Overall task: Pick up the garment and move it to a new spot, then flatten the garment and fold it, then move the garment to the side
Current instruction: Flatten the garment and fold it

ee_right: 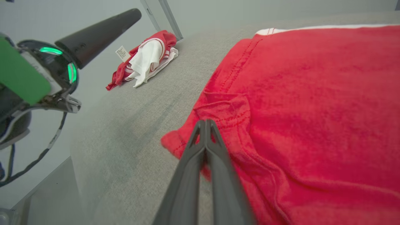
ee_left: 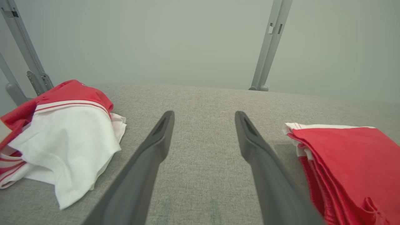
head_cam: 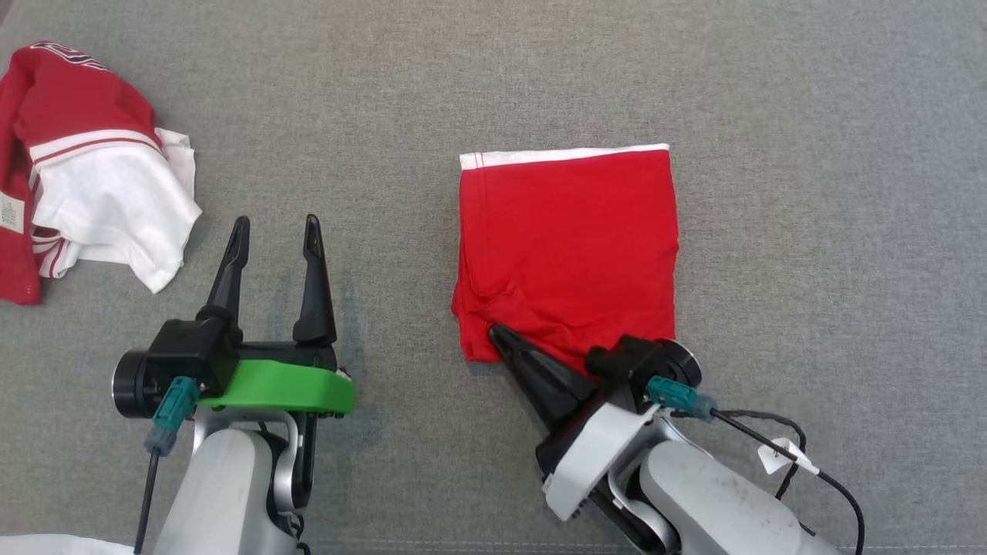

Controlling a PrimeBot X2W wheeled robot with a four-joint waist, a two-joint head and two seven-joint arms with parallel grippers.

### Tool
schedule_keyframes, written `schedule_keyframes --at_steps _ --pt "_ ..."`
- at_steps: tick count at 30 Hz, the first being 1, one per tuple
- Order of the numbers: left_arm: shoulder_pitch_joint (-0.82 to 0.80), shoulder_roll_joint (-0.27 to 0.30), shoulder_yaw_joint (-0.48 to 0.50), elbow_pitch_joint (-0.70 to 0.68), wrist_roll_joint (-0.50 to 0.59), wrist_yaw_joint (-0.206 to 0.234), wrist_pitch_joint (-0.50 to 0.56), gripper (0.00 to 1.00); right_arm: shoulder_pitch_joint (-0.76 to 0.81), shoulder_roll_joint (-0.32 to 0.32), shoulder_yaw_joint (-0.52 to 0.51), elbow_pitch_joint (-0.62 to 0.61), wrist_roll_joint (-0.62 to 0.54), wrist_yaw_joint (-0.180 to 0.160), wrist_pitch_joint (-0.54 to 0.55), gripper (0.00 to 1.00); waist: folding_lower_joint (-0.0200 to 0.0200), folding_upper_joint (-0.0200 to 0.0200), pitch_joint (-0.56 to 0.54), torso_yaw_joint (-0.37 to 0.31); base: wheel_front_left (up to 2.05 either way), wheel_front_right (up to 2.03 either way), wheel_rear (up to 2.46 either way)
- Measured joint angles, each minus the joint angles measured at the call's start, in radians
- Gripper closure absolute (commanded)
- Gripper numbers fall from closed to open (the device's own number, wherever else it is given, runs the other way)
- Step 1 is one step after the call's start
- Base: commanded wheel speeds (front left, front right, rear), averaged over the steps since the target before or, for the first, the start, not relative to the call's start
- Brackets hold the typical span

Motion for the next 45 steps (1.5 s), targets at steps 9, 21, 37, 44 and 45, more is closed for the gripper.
schedule_keyframes --at_steps 9,21,37,44,45 --pt "0.005 0.008 0.012 0.0 0.001 0.005 -0.001 0.0 0.04 -0.04 -0.067 -0.131 0.004 0.0 0.0 1.0 0.0 0.0 -0.016 -0.029 0.0 0.0 0.0" --pt "0.012 0.032 0.019 -0.022 0.012 0.018 -0.001 0.0 0.126 -0.012 -0.49 -0.304 -0.142 0.0 -0.001 1.0 0.0 0.0 -0.047 -0.075 0.0 0.0 0.0" --pt "0.034 0.063 0.007 -0.056 0.018 0.027 0.019 0.0 0.183 -0.012 -0.673 -0.315 -0.197 0.0 -0.001 0.0 0.0 0.0 -0.078 -0.095 0.0 0.0 0.0" --pt "0.063 0.081 0.007 -0.065 0.018 0.031 0.028 0.0 0.214 -0.023 -0.672 -0.3 -0.205 0.0 0.007 0.0 0.0 0.0001 -0.113 -0.105 0.0 0.0 0.0" --pt "0.068 0.084 0.007 -0.065 0.018 0.031 0.029 0.0 0.22 -0.026 -0.673 -0.299 -0.209 0.0 0.014 0.0 -0.0001 0.0 -0.122 -0.106 0.0 0.0 0.0"
